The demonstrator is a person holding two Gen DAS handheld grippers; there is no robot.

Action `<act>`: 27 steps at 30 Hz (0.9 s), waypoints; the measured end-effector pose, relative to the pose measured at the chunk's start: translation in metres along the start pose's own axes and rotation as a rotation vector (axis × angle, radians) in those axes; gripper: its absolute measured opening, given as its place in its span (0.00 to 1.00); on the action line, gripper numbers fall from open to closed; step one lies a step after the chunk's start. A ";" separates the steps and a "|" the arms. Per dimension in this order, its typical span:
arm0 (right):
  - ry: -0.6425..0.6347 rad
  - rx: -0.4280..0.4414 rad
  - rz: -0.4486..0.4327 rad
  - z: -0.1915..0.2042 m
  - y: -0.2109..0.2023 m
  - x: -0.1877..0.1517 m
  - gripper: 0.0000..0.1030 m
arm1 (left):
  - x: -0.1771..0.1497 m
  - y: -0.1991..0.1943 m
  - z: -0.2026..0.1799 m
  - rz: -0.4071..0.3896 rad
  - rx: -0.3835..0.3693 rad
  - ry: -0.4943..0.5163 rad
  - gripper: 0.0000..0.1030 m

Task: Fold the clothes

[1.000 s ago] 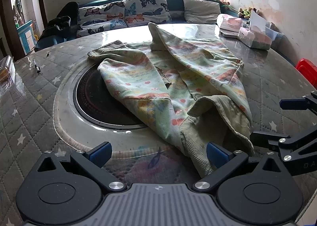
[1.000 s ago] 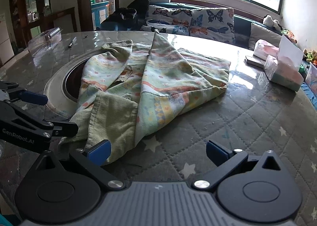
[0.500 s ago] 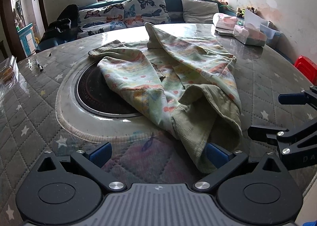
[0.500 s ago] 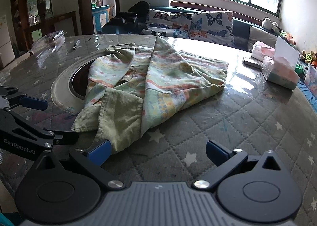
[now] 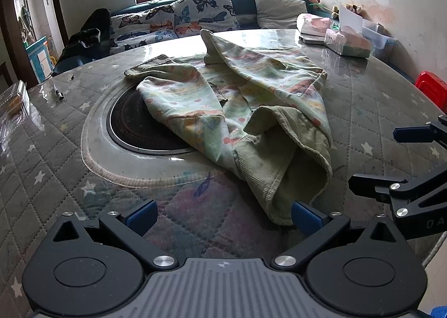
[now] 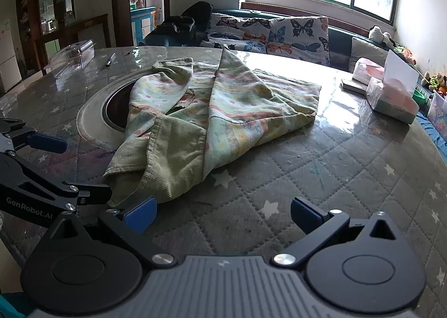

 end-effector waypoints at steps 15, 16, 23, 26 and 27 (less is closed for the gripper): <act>0.037 -0.015 0.000 -0.001 0.001 0.000 1.00 | 0.000 -0.001 0.000 0.001 -0.003 -0.011 1.00; 0.040 -0.018 0.000 -0.001 0.001 0.000 1.00 | 0.000 -0.001 -0.001 0.002 -0.002 -0.010 1.00; 0.042 -0.013 0.002 -0.001 0.001 0.001 1.00 | 0.000 0.000 -0.002 0.009 -0.006 -0.010 1.00; 0.042 -0.013 0.002 -0.001 0.002 0.001 1.00 | 0.001 0.000 -0.001 0.008 -0.005 -0.011 1.00; 0.042 -0.012 0.001 -0.001 0.002 0.002 1.00 | 0.001 0.000 -0.001 0.008 -0.005 -0.011 1.00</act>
Point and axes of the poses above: each gripper's, at about its wrist camera, not at the fingertips, and y roughly the way its jaws point, z to its left, x to its top, the point moved 3 cm from there along y, roughly the way its jaws point, and after that the axes turned 3 degrees about z, right-handed, at the moved point
